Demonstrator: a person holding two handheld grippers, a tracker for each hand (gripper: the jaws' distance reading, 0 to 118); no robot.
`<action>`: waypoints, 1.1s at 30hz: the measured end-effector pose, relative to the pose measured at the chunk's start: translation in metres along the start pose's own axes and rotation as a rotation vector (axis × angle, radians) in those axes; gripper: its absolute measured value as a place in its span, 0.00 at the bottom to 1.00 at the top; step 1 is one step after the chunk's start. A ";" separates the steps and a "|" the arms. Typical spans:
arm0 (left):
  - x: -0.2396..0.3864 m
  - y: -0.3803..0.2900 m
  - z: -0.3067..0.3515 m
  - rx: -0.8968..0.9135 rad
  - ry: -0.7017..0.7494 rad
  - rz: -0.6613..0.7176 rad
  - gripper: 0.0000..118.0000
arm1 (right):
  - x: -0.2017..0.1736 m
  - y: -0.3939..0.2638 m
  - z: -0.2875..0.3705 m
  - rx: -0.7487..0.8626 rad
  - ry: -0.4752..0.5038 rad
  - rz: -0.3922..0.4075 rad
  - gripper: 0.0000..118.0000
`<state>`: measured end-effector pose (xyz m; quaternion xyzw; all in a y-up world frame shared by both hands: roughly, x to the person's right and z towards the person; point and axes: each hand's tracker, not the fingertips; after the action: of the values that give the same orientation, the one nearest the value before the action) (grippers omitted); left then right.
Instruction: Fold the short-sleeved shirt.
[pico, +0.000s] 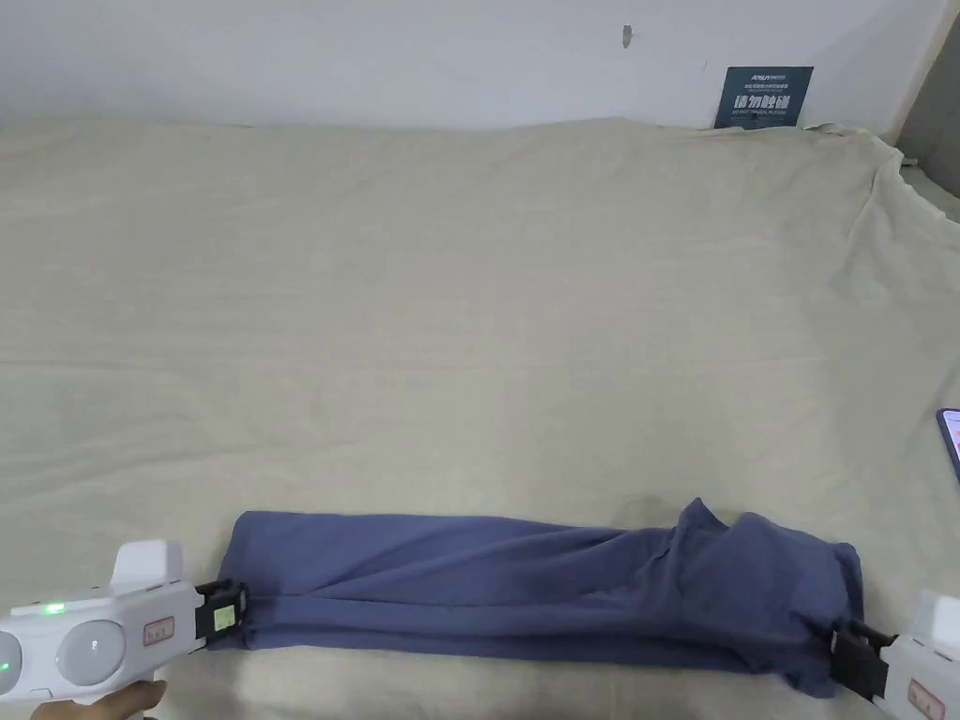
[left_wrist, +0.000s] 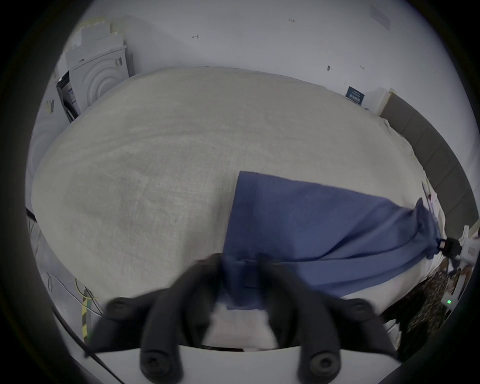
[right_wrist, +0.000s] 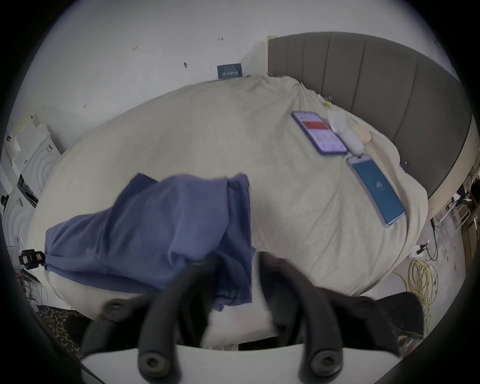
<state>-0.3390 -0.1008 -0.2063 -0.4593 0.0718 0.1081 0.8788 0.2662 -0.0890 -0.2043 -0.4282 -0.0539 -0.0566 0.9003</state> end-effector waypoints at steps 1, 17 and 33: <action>0.002 0.003 0.007 0.038 -0.011 0.012 0.68 | -0.002 0.005 0.009 0.031 0.006 -0.003 0.63; 0.099 0.069 0.122 0.678 0.035 -0.066 0.65 | -0.087 0.091 0.136 0.707 0.040 0.164 0.65; 0.104 0.051 0.135 0.798 -0.066 -0.115 0.00 | -0.108 0.082 0.140 0.768 0.047 0.191 0.00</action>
<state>-0.2479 0.0516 -0.1940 -0.0814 0.0540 0.0369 0.9945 0.1651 0.0769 -0.1949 -0.0618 -0.0107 0.0417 0.9972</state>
